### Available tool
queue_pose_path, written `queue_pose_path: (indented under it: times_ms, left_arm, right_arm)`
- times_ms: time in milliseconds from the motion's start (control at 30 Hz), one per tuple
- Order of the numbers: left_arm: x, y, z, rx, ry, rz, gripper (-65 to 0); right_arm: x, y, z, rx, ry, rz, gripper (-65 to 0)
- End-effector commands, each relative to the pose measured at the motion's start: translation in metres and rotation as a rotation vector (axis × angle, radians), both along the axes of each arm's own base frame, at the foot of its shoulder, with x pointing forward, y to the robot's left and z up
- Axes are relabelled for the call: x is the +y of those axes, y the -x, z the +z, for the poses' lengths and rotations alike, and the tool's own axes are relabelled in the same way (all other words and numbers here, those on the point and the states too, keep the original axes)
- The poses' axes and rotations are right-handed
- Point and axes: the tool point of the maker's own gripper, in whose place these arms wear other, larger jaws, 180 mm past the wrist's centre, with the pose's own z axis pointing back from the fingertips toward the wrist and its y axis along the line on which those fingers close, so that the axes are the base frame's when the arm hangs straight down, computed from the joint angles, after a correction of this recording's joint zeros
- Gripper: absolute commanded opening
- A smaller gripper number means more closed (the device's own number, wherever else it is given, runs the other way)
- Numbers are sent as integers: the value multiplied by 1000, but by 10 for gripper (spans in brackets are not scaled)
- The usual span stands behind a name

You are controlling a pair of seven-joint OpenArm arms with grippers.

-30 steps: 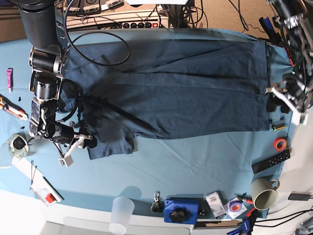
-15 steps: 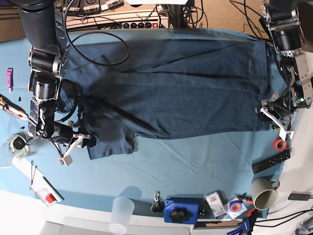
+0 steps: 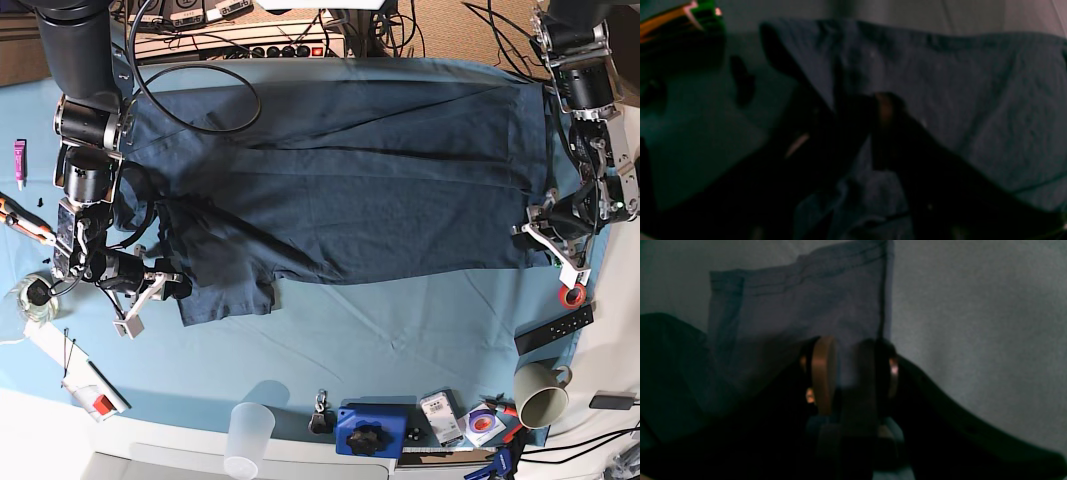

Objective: Fold the T-shirt properly
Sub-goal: 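Move the left gripper to the shirt's side edge and grasp it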

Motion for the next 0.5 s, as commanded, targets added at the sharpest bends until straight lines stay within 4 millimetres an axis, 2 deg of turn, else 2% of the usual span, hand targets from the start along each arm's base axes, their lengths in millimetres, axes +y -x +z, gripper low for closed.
queue_pose_path:
  times_ms: [0, 100, 167, 267, 467]
  left_arm:
    - [8, -3, 4, 3, -30, 12, -521]
    - [11, -9, 8, -10, -44, 28, -608]
    - [13, -14, 12, -32, -48, 34, -650]
    - [12, -23, 21, -53, -47, 32, -650]
    - [10, -37, 39, -64, -48, 12, -650]
  right_arm:
    - [-13, -8, 13, -21, 31, -9, -515]
    - [-13, -8, 14, -23, 32, -9, -650]
    - [-13, -10, 15, -31, 31, -12, -650]
    - [-13, -15, 24, -66, 39, -9, -650]
    - [-9, -26, 63, -147, 32, 27, -650]
